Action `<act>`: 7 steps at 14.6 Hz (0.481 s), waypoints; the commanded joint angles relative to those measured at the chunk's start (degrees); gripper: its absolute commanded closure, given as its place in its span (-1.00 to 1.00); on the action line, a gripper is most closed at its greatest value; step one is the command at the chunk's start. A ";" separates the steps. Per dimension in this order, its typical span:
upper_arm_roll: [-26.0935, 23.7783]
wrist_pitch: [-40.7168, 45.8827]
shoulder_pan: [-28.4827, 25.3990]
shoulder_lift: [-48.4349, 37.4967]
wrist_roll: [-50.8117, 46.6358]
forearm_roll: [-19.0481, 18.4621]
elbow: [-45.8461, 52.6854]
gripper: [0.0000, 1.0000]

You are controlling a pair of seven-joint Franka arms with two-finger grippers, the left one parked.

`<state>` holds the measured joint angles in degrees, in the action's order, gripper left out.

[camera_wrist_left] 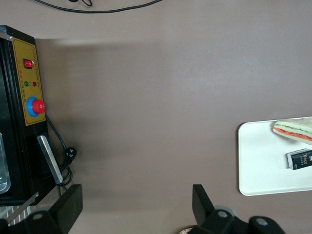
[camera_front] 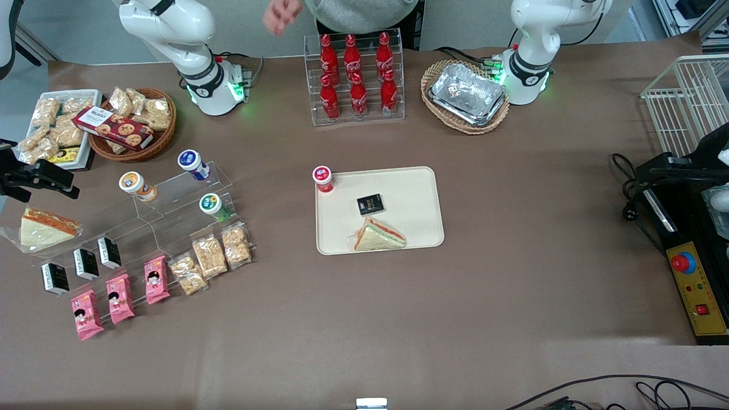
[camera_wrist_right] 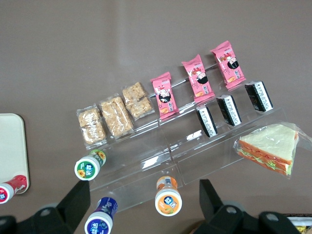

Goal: Place green gum on tray
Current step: 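Move the right gripper toward the green-labelled gum cup on the acrylic rack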

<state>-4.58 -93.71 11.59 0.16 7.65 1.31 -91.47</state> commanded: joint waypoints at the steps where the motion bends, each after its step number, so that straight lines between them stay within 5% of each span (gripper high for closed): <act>1: -0.08 -0.51 0.45 -0.86 -0.62 1.15 -0.81 -1.00; 7: -1.22 1.94 -4.89 -2.18 -3.58 0.28 -0.90 -1.00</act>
<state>-5.10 -93.51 10.81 0.09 7.63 1.35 -91.67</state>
